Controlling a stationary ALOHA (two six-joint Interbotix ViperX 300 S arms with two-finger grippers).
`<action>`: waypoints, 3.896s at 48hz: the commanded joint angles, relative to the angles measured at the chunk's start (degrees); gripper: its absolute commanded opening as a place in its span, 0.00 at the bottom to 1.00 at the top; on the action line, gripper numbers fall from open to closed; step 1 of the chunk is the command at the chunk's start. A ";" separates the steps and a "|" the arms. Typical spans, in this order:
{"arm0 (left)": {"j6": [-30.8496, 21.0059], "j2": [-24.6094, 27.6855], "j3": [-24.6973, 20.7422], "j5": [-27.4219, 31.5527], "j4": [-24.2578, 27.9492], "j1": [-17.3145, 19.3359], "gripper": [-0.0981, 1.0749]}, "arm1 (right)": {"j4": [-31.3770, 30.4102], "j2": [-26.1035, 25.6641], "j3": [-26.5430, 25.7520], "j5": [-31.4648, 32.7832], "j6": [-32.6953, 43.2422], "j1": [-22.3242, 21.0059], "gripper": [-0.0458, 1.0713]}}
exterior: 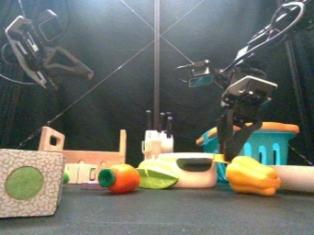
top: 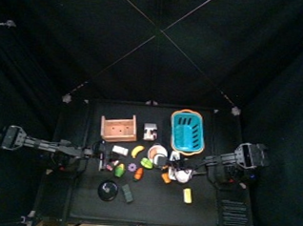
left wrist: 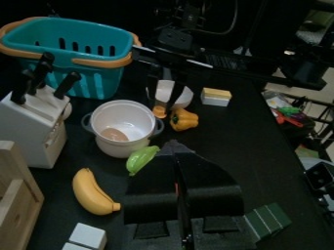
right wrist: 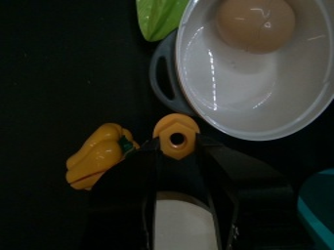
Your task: Place yellow nut in basket
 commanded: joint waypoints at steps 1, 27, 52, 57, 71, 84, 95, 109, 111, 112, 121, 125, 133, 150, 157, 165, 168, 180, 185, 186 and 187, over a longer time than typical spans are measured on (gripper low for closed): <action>0.09 0.00 -1.05 -1.32 0.00 0.09 0.07 | 0.70 -2.02 -1.49 0.09 0.09 0.35 0.61; 0.09 0.00 -1.58 -2.55 -0.09 0.35 0.07 | -0.53 -2.02 -1.41 1.05 -0.18 0.44 0.61; 0.09 0.00 -1.41 -2.55 0.00 0.35 0.07 | -1.14 -4.04 -4.13 3.96 0.00 -0.26 0.61; 0.09 0.00 -1.32 -2.55 -0.09 0.26 0.07 | -1.67 -6.33 -6.06 7.03 -0.09 -0.79 0.61; 0.18 -0.26 -1.93 -2.55 0.00 0.44 0.07 | -2.99 -15.82 -7.82 14.24 0.09 -6.77 0.61; 0.44 -4.75 -4.31 0.79 1.32 1.76 0.07 | -2.81 -24.26 -4.04 14.33 0.00 -16.79 0.61; 0.44 -10.90 -3.78 4.92 4.83 4.66 0.07 | -2.46 -25.49 -0.09 11.69 0.09 -23.55 0.61; 0.44 -11.78 0.62 3.34 5.01 5.10 0.07 | -2.55 -23.03 1.76 11.16 0.09 -27.51 0.62; 0.44 -11.87 0.88 3.25 5.10 5.10 0.07 | -2.55 -22.85 2.11 11.25 0.09 -28.21 0.62; 0.44 -11.87 1.05 3.34 5.19 5.10 0.07 | -2.64 -22.76 2.29 11.25 0.09 -28.39 0.62; 0.44 -11.87 1.67 3.43 6.15 5.10 0.07 | -2.72 -21.71 4.13 11.34 0.09 -30.32 0.63; 0.44 -11.87 1.67 3.52 6.42 5.10 0.07 | -2.72 -21.62 4.83 11.34 0.09 -31.38 0.65; 0.35 -11.78 1.85 3.52 6.42 5.01 0.07 | -2.81 -21.62 5.62 10.99 0.09 -31.82 0.73; 0.35 -11.87 2.11 3.52 6.33 5.10 0.07 | -2.55 -21.62 6.06 10.90 0.09 -31.73 0.80; 0.44 -11.78 2.20 3.52 6.33 5.10 0.07 | -2.46 -21.62 6.06 10.90 0.09 -31.55 0.80; 0.44 -11.87 2.20 3.43 6.33 5.10 0.07 | -2.29 -21.62 6.33 10.90 0.09 -31.29 0.80; 0.44 -11.87 2.20 3.52 6.42 5.10 0.07 | -2.29 -21.62 6.33 10.90 0.09 -31.11 0.80; 0.44 -11.87 2.20 3.34 6.42 5.10 0.07 | -2.37 -21.62 6.33 10.55 0.09 -30.94 0.80; 0.44 -11.78 2.20 3.34 6.42 5.10 0.07 | -2.37 -21.62 6.33 10.55 0.09 -30.76 0.80; 0.44 -11.87 2.20 3.34 6.42 5.10 0.07 | -2.37 -21.62 6.33 10.55 0.09 -30.76 0.80; 0.44 -11.78 2.20 3.25 6.42 5.10 0.07 | -2.37 -21.62 6.33 10.55 0.09 -30.76 0.80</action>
